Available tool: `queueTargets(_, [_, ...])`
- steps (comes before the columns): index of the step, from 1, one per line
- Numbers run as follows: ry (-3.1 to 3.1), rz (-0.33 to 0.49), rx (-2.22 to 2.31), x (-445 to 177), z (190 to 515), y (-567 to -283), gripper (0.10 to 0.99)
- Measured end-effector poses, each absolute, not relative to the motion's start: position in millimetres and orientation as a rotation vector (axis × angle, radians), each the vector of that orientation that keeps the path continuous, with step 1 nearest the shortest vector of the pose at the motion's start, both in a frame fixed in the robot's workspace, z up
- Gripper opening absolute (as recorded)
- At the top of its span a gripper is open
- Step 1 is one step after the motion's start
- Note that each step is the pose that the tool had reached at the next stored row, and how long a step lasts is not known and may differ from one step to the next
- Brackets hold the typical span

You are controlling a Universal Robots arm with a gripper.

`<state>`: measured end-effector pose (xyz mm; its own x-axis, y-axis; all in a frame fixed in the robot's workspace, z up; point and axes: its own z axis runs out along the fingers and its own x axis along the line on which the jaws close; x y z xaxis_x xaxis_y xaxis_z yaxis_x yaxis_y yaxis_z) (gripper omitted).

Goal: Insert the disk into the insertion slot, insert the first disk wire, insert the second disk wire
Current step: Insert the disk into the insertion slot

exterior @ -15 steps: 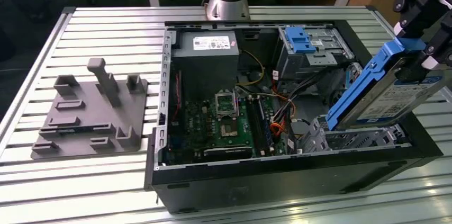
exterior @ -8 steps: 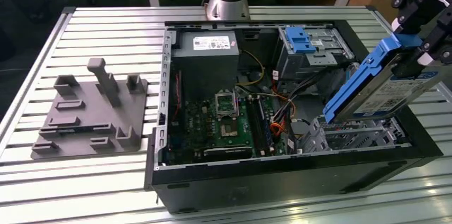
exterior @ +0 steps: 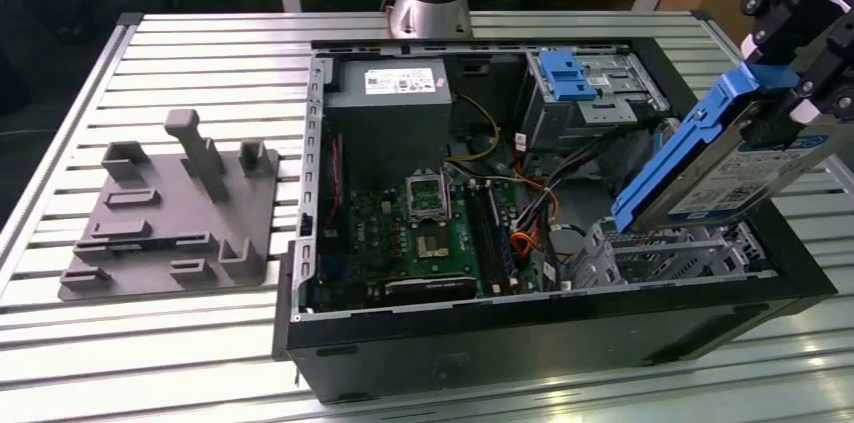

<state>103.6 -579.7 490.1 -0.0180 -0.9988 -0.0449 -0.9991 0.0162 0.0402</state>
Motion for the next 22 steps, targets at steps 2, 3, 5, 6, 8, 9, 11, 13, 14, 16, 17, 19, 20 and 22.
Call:
queueTargets(2, [2.237, 0.094, -2.199, 106.1, 489.9, -579.8, 0.365])
queueTargets(3, [2.237, 0.094, -2.198, 107.6, 489.8, -579.7, 0.365])
queueTargets(5, [2.237, 0.094, -2.199, 111.1, 489.6, -579.7, 0.365])
queueTargets(6, [2.237, 0.094, -2.199, 112.6, 489.6, -579.7, 0.365])
queueTargets(8, [2.237, 0.094, -2.199, 114.9, 489.4, -579.7, 0.365])
queueTargets(9, [2.237, 0.094, -2.199, 115.9, 489.3, -579.7, 0.365])
queueTargets(11, [2.237, 0.094, -2.199, 117.3, 489.1, -579.7, 0.365])
queueTargets(13, [2.237, 0.094, -2.198, 118.7, 488.8, -579.7, 0.365])
queueTargets(14, [2.237, 0.094, -2.199, 119.2, 488.7, -579.7, 0.365])
queueTargets(16, [2.237, 0.094, -2.199, 119.7, 488.6, -579.7, 0.365])
queueTargets(17, [2.237, 0.094, -2.198, 119.8, 488.6, -579.7, 0.365])
queueTargets(19, [2.237, 0.094, -2.198, 120.0, 488.6, -579.7, 0.365])
queueTargets(20, [2.237, 0.094, -2.199, 120.1, 488.6, -579.7, 0.365])
queueTargets(22, [2.236, 0.094, -2.199, 120.0, 488.0, -579.6, 0.365])
